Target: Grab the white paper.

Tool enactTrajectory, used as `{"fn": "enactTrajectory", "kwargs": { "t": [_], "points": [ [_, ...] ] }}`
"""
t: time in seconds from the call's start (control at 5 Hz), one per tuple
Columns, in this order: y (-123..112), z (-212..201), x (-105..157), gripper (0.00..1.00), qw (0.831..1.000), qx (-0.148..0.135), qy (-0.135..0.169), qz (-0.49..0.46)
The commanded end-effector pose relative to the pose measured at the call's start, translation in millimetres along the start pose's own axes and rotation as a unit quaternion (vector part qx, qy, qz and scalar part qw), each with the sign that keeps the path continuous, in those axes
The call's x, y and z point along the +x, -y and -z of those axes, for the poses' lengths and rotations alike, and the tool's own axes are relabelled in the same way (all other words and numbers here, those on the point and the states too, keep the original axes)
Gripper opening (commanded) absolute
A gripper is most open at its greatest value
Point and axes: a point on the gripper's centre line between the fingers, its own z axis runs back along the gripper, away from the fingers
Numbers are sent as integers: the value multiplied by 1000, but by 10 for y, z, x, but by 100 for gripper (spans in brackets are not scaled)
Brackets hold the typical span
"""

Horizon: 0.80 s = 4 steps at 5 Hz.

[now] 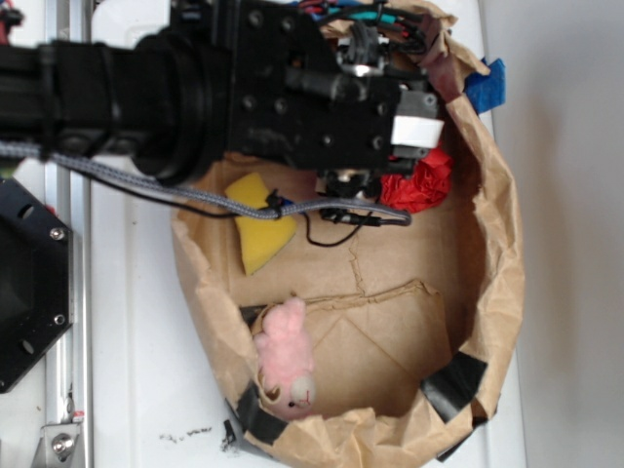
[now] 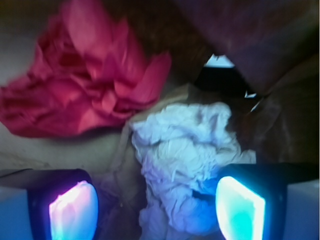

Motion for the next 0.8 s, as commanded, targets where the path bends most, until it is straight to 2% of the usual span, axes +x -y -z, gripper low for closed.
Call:
{"fn": "enactTrajectory", "kwargs": {
  "t": [0.0,0.2,0.4,0.6],
  "points": [
    [-60,51,46,100,1000,14,-4,-7],
    [-45,162,125,100,1000,9,-24,-8],
    [-44,156,159,0,1000,1,-23,-17],
    [-43,150,165,0,1000,3,-19,-14]
  ]
}}
